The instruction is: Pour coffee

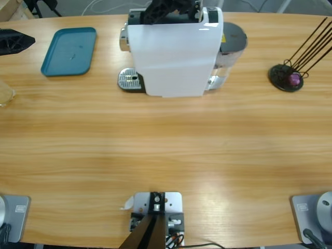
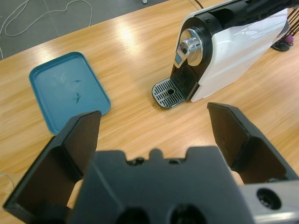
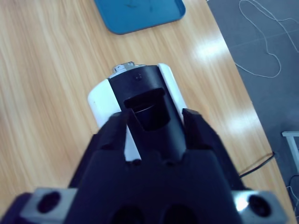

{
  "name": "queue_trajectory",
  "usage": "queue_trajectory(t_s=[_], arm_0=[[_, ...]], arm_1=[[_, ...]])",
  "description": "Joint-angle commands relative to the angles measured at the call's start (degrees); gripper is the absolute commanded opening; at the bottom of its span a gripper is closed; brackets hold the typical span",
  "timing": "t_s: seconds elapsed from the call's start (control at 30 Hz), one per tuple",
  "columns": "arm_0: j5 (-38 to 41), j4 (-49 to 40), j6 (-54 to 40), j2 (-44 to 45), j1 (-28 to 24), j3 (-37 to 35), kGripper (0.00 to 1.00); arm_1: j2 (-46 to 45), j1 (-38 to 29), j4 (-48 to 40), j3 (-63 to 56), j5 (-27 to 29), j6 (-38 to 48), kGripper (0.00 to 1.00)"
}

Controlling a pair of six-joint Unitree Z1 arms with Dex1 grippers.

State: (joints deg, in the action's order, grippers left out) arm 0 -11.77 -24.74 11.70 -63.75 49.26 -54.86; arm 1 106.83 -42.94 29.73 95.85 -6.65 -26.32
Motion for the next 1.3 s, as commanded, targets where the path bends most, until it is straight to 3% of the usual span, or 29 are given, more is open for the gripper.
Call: queue_trajectory(t_s=[0.03, 0.07, 0.1, 0.13, 0.23, 0.43, 0.57, 0.73, 0.87, 0.97, 1.13, 1.3], arm_0=[[0.7, -0.75, -0.01, 0.59, -0.75, 1.25, 1.0], [0.72, -0.75, -0.01, 0.64, -0.75, 1.25, 1.0], [0.79, -0.75, -0.01, 0.73, -0.68, 1.25, 1.0], [0.79, -0.75, -0.01, 0.82, -0.64, 1.2, 1.0], [0.87, -0.83, -0.01, 1.19, -0.26, 0.88, 1.0], [0.84, -1.01, -0.1, 2.75, 0.39, 0.83, 0.996], [0.79, -1.01, -0.01, 2.53, 1.5, 0.25, 0.996], [0.72, -1.41, -0.1, 2.77, 2.5, -1.19, 0.996], [0.79, -1.98, -0.05, 2.35, 3.38, -1.12, 0.996], [0.79, -1.98, 0.04, 2.14, 3.89, -0.89, 0.996], [0.68, -2.07, -0.01, 2.07, 3.91, -0.44, 0.996], [0.98, -2.07, 0.16, 0.54, 3.91, 0.56, 0.996]], arm_1=[[-5.4, -5.85, 5.22, 2.87, 1.22, -0.13, 0.688], [-5.93, -7.14, 6.76, 4.12, 1.01, 0.64, 0.504], [-6.75, -8.51, 8.13, 5.23, 0.5, 1.96, 0.209], [-7.58, -9.3, 8.43, 5.33, -0.11, 3.03, 0.013], [-10.74, -10.58, 8.24, 2.47, 1.45, 12.65, 0.0], [-21.34, -10.6, 9.93, -12.95, 12.61, 47.48, 0.0], [-27.48, -10.62, 6.71, -22.53, 21.75, 54.48, 0.0], [-26.42, -9.83, 6.87, -18.38, 33.25, 55.32, 0.0], [-17.48, -4.48, 2.42, -10.61, 33.6, 59.3, 0.0], [-13.17, -2.02, -1.78, -9.47, 30.88, 62.69, 0.0], [-11.22, -1.62, -4.54, -11.39, 28.96, 69.46, 0.0], [-11.11, -2.02, -7.05, -10.54, 26.25, 70.39, 0.0]])
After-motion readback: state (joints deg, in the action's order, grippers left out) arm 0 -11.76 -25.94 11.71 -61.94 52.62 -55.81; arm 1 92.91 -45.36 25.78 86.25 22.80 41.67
